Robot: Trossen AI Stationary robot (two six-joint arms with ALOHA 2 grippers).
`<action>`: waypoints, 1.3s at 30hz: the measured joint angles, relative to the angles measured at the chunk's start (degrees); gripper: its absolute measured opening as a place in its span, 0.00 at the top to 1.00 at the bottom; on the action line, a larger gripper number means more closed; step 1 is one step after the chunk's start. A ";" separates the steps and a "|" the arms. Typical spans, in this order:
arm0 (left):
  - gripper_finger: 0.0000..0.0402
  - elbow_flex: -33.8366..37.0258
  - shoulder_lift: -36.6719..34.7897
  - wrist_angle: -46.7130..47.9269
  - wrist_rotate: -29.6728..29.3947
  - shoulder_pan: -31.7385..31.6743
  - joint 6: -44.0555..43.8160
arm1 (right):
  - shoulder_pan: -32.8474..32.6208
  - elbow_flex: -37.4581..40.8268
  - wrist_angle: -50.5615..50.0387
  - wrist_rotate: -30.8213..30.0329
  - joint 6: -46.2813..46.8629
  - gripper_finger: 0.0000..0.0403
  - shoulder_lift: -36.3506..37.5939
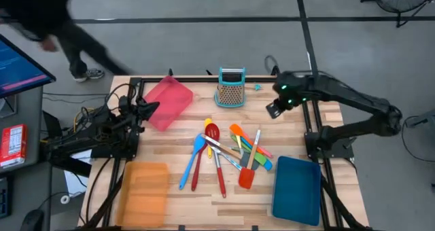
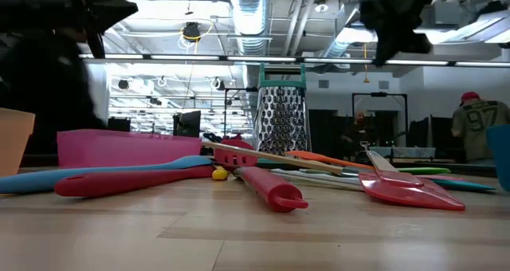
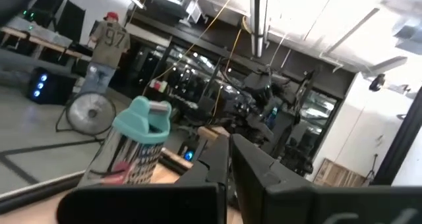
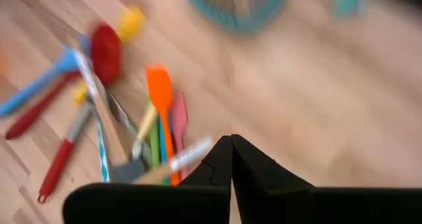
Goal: Pick & Place Kitchen Items
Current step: Put the orange brown spatula into the blue bin
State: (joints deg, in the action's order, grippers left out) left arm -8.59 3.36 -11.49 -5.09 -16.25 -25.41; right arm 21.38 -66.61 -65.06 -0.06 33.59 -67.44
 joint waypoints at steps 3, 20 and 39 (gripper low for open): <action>0.99 0.01 0.00 0.77 -0.01 0.00 -0.28 | -3.83 0.56 -4.79 -0.11 7.65 0.97 -3.99; 0.99 -0.01 0.00 2.84 0.83 0.00 1.09 | -18.71 1.55 6.12 -4.51 35.43 0.37 -21.86; 0.99 8.23 0.11 0.64 0.73 0.00 -6.05 | -18.62 3.73 11.60 -7.50 40.94 0.33 -28.48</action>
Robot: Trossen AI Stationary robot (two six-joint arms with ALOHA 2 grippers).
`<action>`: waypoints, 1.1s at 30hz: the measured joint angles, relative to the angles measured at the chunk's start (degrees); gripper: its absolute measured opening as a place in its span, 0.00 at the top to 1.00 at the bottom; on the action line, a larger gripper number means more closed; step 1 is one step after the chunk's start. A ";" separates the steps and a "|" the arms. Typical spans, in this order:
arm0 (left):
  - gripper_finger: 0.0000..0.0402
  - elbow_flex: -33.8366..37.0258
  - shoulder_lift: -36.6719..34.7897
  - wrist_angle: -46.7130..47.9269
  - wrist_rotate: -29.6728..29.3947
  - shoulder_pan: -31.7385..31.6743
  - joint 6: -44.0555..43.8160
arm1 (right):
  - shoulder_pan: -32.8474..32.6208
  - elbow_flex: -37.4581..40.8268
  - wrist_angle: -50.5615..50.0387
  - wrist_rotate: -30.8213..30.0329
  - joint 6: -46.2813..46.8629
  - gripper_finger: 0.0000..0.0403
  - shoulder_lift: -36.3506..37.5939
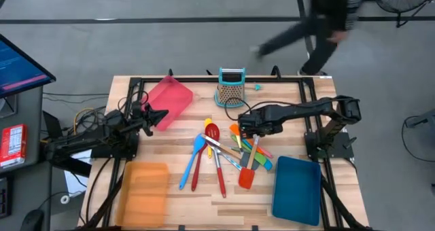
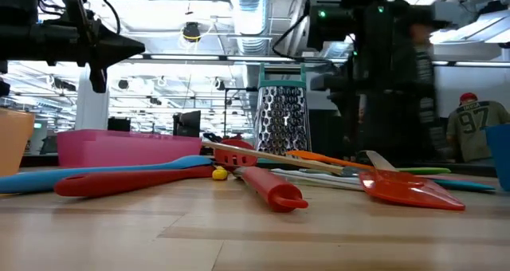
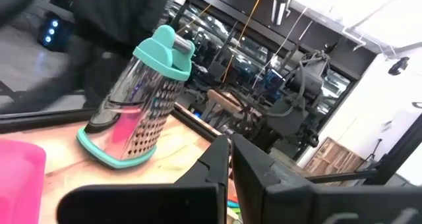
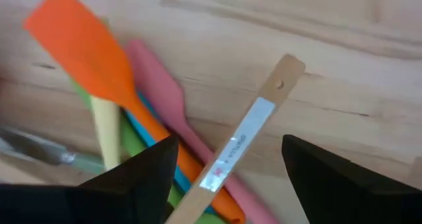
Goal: Pick & Place Kitchen Items
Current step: Put the orange brown spatula into the blue bin
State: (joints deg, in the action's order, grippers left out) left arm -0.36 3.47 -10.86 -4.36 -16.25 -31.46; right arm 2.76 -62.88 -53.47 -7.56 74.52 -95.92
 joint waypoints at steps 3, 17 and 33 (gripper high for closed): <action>0.99 0.00 0.02 -0.10 0.13 0.00 0.02 | -0.20 3.81 4.53 1.48 1.48 0.33 0.02; 0.99 0.00 0.02 -0.39 -2.71 0.00 0.08 | -0.17 10.03 13.58 3.15 5.05 0.59 0.07; 0.99 0.00 0.02 -0.76 -2.71 0.00 0.08 | 0.37 9.23 17.47 2.76 3.33 0.86 1.81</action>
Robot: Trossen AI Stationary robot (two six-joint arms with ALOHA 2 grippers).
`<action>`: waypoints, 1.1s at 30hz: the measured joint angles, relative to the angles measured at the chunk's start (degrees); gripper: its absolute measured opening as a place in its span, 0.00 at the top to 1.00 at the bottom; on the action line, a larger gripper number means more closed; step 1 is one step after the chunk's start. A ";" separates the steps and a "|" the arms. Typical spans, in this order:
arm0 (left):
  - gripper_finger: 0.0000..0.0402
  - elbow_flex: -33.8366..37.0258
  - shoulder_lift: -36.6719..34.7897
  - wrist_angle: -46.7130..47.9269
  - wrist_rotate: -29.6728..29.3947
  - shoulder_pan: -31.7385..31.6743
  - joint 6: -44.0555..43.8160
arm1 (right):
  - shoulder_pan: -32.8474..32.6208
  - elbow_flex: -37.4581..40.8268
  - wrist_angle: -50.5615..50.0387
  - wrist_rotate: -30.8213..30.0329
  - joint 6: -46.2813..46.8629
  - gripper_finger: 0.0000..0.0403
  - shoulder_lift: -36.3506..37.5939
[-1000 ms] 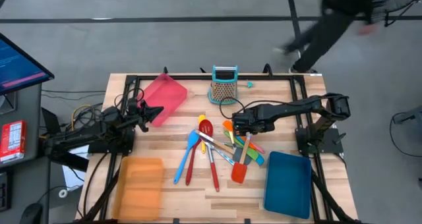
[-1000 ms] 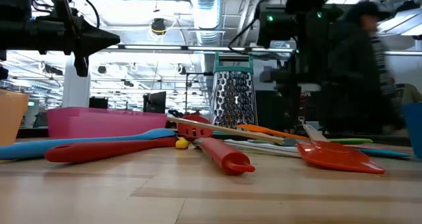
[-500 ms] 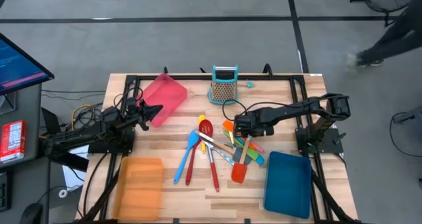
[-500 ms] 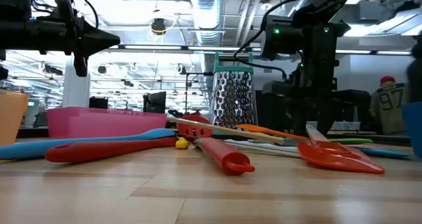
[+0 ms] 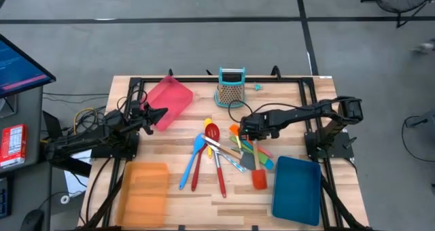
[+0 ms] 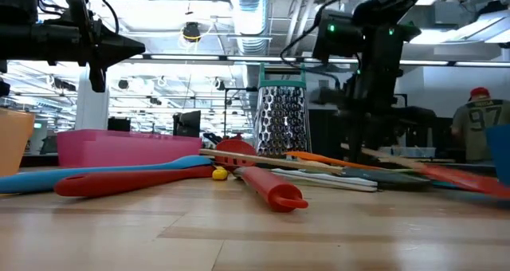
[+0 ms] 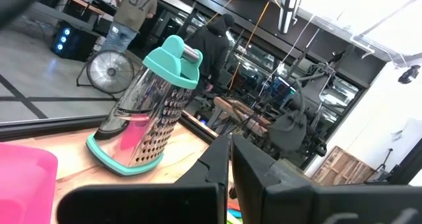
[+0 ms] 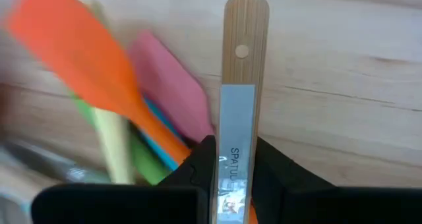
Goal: Pick & Place Kitchen Items
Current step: Put the orange brown spatula into the blue bin
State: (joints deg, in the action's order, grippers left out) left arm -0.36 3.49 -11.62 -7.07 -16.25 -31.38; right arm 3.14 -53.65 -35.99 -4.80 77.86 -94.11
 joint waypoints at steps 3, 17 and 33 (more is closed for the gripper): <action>0.99 0.00 0.00 -0.04 0.01 0.00 0.00 | 0.04 -0.54 -1.62 -0.39 -0.33 0.86 3.79; 0.99 0.00 0.00 -0.09 0.03 0.00 0.00 | 2.01 -1.04 11.10 -2.58 -13.51 0.86 36.39; 0.99 0.00 -0.02 -0.29 0.04 0.00 0.00 | -0.55 -1.13 58.19 17.40 -37.81 0.85 46.96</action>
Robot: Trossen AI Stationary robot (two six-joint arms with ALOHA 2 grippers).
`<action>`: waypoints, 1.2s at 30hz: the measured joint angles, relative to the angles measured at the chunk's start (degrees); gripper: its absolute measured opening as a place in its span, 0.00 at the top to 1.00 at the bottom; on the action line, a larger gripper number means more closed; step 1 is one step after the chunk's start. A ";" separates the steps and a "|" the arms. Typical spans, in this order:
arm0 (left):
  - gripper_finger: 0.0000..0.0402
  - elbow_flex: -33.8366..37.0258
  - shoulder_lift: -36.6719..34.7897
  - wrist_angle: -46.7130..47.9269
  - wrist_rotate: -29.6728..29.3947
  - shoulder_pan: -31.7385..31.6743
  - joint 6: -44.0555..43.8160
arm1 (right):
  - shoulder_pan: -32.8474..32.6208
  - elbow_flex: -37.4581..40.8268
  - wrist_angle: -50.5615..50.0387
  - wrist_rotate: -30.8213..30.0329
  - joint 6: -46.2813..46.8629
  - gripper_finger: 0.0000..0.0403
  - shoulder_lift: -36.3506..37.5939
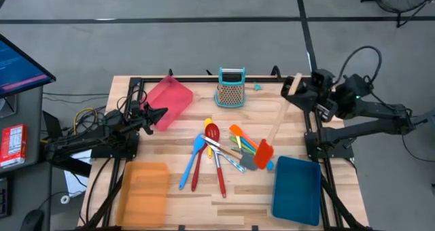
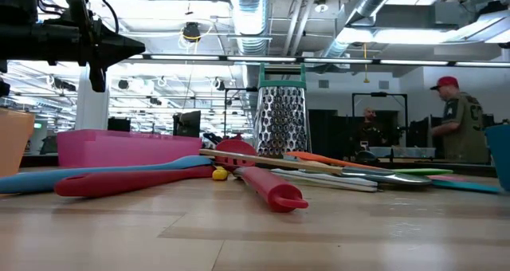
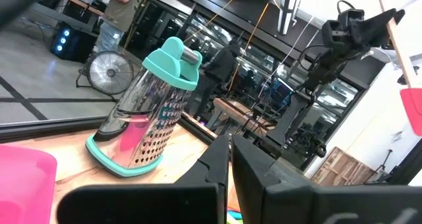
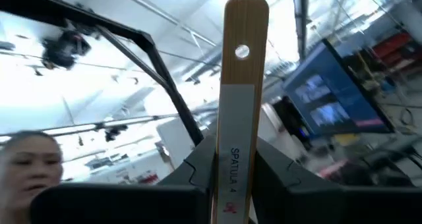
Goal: Pick & Place Kitchen Items
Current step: Put the orange brown spatula into the blue bin
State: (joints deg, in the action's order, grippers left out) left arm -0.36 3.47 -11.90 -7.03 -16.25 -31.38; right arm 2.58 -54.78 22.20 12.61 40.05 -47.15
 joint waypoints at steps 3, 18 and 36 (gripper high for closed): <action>0.99 0.00 0.02 -0.08 0.00 0.00 0.00 | -0.89 0.00 0.84 -0.34 -0.10 0.84 -0.74; 0.99 0.00 0.02 -0.23 0.00 0.00 0.00 | 4.38 0.06 0.35 -45.24 -12.17 0.84 -4.79; 0.99 0.00 0.00 -1.11 0.02 0.00 0.00 | 7.60 0.00 -7.93 -74.25 -15.61 0.84 -1.31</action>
State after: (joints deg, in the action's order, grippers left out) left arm -0.36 3.46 -13.02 -7.01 -16.25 -31.38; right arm 10.18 -54.78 14.26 -61.65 24.44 -48.45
